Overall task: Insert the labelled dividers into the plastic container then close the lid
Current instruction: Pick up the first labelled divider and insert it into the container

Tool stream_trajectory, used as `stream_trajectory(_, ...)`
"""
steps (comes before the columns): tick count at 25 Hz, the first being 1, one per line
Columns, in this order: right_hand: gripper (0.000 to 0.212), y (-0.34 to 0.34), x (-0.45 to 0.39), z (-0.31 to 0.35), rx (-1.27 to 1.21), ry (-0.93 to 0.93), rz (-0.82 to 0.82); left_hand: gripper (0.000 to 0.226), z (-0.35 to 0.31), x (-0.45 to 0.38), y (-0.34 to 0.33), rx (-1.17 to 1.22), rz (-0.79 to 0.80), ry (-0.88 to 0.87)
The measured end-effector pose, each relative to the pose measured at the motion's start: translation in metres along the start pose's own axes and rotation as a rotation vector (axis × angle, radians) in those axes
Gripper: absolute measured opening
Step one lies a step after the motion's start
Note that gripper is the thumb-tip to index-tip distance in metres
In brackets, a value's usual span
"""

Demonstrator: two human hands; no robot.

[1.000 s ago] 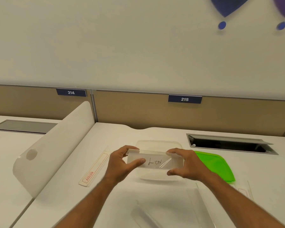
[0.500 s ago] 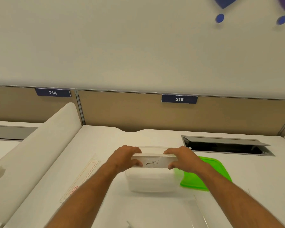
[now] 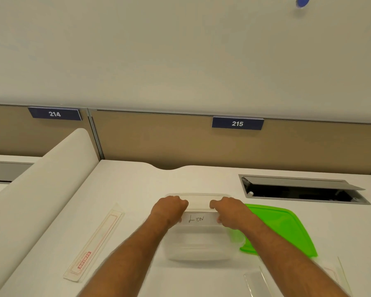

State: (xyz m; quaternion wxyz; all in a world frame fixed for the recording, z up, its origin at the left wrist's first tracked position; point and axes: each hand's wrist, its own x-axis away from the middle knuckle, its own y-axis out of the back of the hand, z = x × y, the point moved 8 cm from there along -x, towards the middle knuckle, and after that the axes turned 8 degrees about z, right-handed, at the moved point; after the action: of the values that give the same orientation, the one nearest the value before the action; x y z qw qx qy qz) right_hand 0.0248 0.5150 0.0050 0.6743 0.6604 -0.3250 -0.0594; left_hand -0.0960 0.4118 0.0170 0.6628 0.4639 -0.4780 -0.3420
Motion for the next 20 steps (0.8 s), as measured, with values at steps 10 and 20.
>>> stream_trajectory(10,0.031,-0.017,-0.02,0.009,0.139,-0.001,0.053,0.025,-0.008,-0.018,-0.02,-0.106,0.033,0.019)
stream_trajectory(20,0.037,-0.015,-0.014,0.014,0.105,0.028,0.003,0.021,-0.011,-0.014,-0.019,-0.101,0.026,0.009)
